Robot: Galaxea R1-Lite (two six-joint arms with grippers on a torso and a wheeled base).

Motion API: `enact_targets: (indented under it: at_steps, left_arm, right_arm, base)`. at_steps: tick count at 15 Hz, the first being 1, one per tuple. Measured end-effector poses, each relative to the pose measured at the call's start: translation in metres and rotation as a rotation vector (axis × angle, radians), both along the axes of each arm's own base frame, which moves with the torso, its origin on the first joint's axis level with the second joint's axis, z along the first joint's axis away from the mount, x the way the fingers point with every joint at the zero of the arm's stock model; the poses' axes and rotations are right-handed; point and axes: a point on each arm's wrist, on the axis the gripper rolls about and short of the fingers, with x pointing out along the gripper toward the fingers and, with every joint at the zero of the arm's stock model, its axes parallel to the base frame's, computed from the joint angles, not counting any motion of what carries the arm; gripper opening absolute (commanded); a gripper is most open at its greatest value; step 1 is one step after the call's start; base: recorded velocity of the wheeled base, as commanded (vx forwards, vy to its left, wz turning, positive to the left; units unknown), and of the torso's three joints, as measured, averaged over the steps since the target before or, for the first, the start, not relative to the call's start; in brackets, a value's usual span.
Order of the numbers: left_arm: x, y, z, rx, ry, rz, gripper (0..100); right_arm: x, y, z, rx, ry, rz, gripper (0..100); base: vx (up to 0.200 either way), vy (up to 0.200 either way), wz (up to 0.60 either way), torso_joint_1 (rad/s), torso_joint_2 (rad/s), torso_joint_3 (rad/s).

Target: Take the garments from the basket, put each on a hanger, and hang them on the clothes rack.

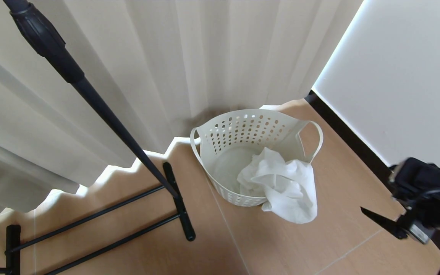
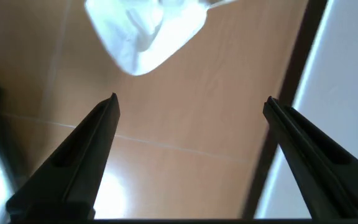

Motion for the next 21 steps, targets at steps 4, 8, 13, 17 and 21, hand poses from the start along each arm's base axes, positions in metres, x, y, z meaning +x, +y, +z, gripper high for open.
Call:
enact_targets:
  at_steps: [4,8,13,17,21]
  left_arm:
    - [0.000,0.000,0.000,0.000,0.000,0.000,100]
    - [0.000,0.000,0.000,0.000,0.000,0.000,100]
    - [0.000,0.000,0.000,0.000,0.000,0.000,100]
    - [0.000,0.000,0.000,0.000,0.000,0.000,100]
    - [0.000,0.000,0.000,0.000,0.000,0.000,100]
  right_arm:
    - [0.108,0.054,0.020,-0.318,-0.118,0.034,100]
    - [0.175,0.126,-0.009,-0.466,-0.131,0.020,100]
    - [0.197,0.163,-0.064,-0.529,-0.060,0.056,100]
    - [0.205,0.168,-0.092,-0.560,-0.014,0.055,100]
    - [0.217,0.170,-0.111,-0.585,-0.036,0.005,100]
  base:
    - [0.000,0.000,0.00,0.000,0.00,0.000]
    - [0.000,0.000,0.00,0.000,0.00,0.000]
    - [0.000,0.000,0.00,0.000,0.00,0.000]
    - [0.000,0.000,0.00,0.000,0.00,0.000]
    - [0.000,0.000,0.00,0.000,0.00,0.000]
